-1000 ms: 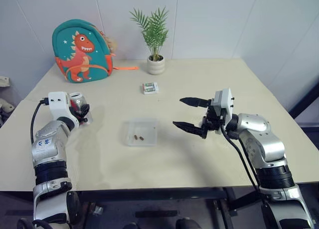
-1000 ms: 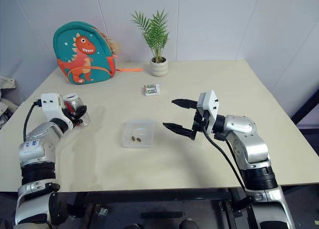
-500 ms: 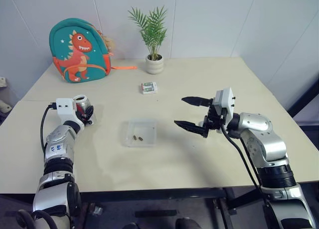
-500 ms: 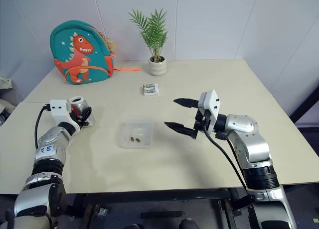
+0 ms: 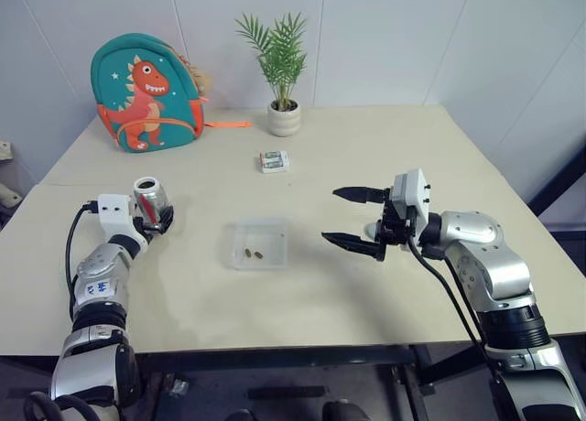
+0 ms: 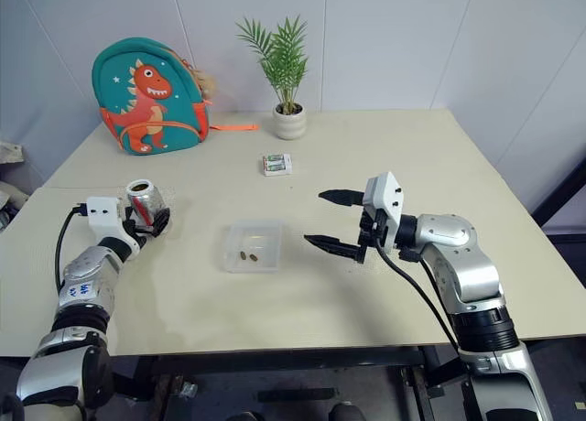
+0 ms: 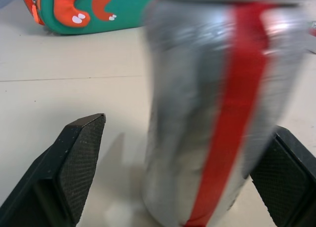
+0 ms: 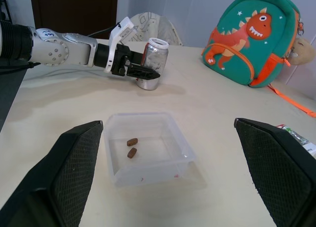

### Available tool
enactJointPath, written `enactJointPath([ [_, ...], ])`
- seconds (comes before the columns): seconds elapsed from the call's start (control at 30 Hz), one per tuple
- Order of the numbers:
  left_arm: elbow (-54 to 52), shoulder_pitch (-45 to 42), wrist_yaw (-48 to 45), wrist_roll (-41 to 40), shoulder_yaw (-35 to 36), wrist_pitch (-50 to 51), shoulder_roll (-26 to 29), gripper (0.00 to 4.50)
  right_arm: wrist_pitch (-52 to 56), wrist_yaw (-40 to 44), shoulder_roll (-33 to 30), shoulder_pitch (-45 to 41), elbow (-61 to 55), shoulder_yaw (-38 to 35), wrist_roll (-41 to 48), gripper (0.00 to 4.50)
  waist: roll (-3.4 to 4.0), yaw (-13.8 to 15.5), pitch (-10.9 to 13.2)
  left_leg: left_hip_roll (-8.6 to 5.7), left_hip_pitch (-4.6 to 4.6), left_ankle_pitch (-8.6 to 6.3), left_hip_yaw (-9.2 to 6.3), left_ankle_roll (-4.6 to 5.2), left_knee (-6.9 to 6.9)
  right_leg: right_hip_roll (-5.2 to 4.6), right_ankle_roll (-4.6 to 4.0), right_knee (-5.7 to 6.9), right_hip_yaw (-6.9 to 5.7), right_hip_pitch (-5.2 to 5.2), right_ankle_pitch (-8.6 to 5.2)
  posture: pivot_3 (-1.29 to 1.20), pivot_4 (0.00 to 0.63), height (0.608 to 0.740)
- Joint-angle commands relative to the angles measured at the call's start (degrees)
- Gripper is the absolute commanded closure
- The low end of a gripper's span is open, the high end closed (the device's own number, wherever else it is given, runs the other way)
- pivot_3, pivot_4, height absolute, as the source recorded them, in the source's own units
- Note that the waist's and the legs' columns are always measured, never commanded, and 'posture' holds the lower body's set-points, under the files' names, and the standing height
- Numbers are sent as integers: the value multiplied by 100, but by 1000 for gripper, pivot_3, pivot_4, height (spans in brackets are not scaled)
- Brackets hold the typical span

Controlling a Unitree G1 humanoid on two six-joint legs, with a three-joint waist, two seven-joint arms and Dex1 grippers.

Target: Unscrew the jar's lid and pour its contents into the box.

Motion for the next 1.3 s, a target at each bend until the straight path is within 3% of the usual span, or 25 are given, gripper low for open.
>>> enactJointPath([
  [0.03,-524,180,-19,-145,36,51,117,33,15,36,-71,-28,-188,-56,61,0,0,-4,0,1,0,0,0,0,-1,0,0,-1,0,0,0,0,150,740],
  [0.27,-1914,1157,91,-203,65,716,163,33,98,59,-100,62,-289,-67,99,0,0,-8,0,2,1,-1,1,1,-5,0,-1,-3,3,0,0,0,150,740],
  [0.53,-4580,2850,-123,-608,352,1920,406,33,122,83,-143,261,-405,-88,129,0,0,-4,0,7,1,-2,2,1,-7,-2,-6,-9,6,0,3,0,150,740],
  [0.73,-6035,3585,-1675,-1144,252,1380,945,33,42,192,-340,335,-403,-187,136,0,0,12,0,15,3,0,8,3,-15,-3,-48,-36,0,3,2,0,150,740],
  [0.9,-6220,3333,-2872,-1289,-324,1210,1461,33,-49,490,-548,338,-289,-227,150,0,1,6,0,14,9,10,30,19,-44,-4,-111,-81,13,9,-17,0,150,740],
  [1.0,-6059,2911,-3562,-1430,-638,982,1594,33,-6,594,-672,319,-280,-235,158,0,0,4,0,14,11,14,48,25,-66,-2,-91,-104,26,9,-3,0,150,740],
  [1.1,-5753,2513,-3935,-1326,-915,784,1606,33,41,616,-790,356,-296,-291,171,0,0,1,0,13,11,14,56,26,-78,0,-8,-113,32,4,43,0,150,740],
  [1.3,-5256,2083,-4459,-1386,-1151,700,1572,33,135,492,-1093,715,-555,-522,197,0,0,-24,0,25,7,8,68,27,-90,18,-7,-118,46,-11,42,0,150,740],
])
